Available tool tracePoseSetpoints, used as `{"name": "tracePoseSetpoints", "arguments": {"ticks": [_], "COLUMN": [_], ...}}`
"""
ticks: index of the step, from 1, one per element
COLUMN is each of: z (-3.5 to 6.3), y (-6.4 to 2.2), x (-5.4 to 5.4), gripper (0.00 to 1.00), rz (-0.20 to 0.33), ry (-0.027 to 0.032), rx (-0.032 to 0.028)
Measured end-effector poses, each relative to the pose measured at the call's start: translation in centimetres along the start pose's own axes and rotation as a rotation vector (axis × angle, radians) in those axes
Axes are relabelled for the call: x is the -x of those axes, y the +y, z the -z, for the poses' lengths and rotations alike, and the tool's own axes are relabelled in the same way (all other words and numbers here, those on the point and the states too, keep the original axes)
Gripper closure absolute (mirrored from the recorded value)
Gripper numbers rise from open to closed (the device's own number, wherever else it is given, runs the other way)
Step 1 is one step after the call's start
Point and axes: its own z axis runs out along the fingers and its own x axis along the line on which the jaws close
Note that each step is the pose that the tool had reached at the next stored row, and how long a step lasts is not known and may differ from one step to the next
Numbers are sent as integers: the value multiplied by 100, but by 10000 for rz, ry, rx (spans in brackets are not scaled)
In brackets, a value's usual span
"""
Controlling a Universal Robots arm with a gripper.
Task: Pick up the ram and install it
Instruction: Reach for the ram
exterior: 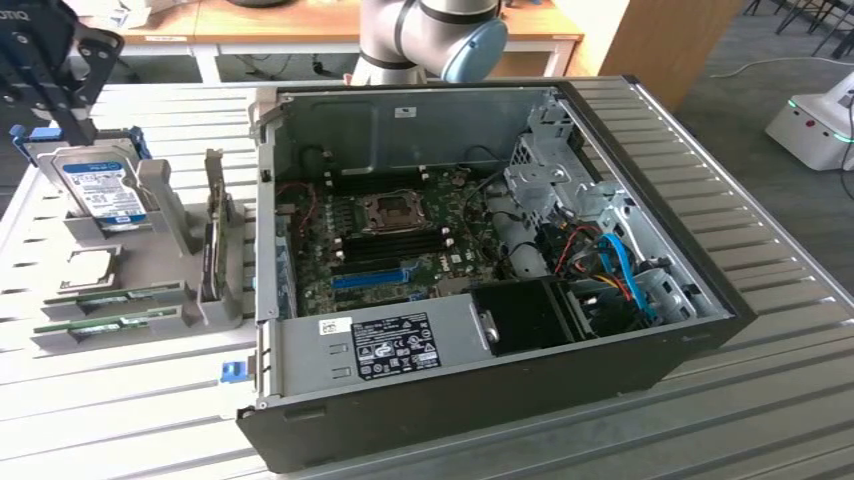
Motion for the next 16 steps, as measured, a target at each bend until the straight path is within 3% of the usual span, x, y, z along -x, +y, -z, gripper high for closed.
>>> {"name": "tracePoseSetpoints", "arguments": {"ticks": [9, 16], "z": [-10, -10], "y": [-17, -19], "x": [-218, -236], "gripper": [89, 89], "rz": [-1, 0], "ry": [15, 14], "rx": [-2, -2]}}
